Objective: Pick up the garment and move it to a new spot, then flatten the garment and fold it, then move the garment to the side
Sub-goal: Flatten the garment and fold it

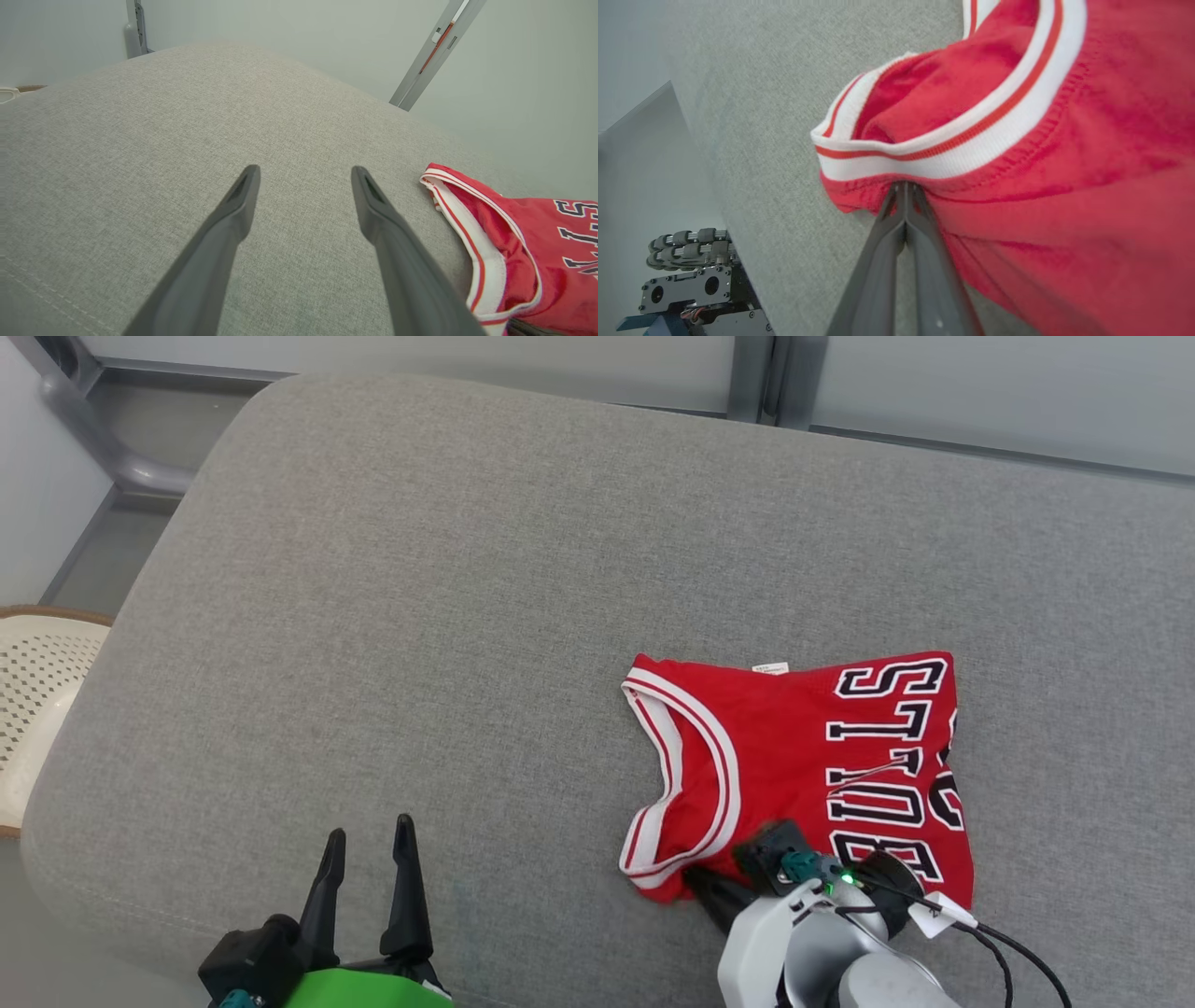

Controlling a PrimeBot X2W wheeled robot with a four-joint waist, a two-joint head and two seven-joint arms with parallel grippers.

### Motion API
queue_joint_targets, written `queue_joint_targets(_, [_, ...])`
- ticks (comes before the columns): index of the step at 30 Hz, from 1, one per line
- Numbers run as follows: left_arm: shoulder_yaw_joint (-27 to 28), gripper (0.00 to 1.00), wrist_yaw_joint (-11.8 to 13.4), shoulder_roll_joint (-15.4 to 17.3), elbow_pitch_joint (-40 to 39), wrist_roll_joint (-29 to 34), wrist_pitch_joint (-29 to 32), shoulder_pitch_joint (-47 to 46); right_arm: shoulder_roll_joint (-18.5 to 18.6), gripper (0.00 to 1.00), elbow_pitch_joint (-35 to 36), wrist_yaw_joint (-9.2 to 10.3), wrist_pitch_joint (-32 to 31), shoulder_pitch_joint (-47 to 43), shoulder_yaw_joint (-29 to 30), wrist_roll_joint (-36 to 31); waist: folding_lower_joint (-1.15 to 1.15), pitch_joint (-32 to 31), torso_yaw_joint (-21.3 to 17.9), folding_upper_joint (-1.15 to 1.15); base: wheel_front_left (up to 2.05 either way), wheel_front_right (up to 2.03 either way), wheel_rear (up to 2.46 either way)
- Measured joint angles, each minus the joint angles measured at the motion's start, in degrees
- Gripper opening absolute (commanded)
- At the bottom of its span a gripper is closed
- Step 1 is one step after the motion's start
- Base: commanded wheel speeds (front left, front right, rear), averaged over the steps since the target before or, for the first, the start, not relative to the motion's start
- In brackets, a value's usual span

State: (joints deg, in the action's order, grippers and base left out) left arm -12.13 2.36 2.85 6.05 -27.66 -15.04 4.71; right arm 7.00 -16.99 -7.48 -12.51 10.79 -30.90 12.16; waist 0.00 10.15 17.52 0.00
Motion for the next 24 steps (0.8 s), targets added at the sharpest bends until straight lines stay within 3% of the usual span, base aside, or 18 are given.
queue_joint_targets(8, [1.11,1.00,0.20,0.00,0.13,0.27,-0.01,1.31,-1.23,0.00,0.09,-0.01,1.59,1.21,-0.12,0.93,0.00,-2.76,-0.39,0.00,0.00,0.00,0.00])
queue_joint_targets(14, [2.59,1.00,0.18,0.00,0.27,0.87,-0.01,3.83,2.07,0.00,6.79,-0.01,1.57,-2.82,1.18,4.03,0.00,-5.58,-2.93,0.00,0.00,0.00,0.00])
queue_joint_targets(15, [2.79,1.00,0.14,0.00,0.37,1.33,-0.01,4.32,3.31,0.03,8.36,-0.01,1.15,-3.97,1.62,5.08,0.00,-6.21,-3.49,0.00,0.00,0.00,0.00])
queue_joint_targets(17, [3.42,1.00,0.07,-0.02,0.42,1.91,-0.01,5.34,6.00,0.23,11.94,-0.01,0.68,-6.45,2.81,7.15,0.00,-7.53,-4.68,0.00,0.00,0.00,0.00])
queue_joint_targets(18, [3.87,1.00,-0.03,-0.01,0.35,2.18,-0.01,5.70,6.87,0.28,13.35,-0.02,0.65,-7.53,3.80,8.16,0.00,-8.01,-5.22,0.00,0.00,0.00,0.00])
queue_joint_targets(24, [5.87,1.00,-0.44,0.00,-0.77,3.28,-0.01,5.91,12.16,0.34,19.63,-0.02,5.06,-12.79,15.64,10.72,0.00,-10.29,-9.82,0.00,0.00,0.00,0.00])
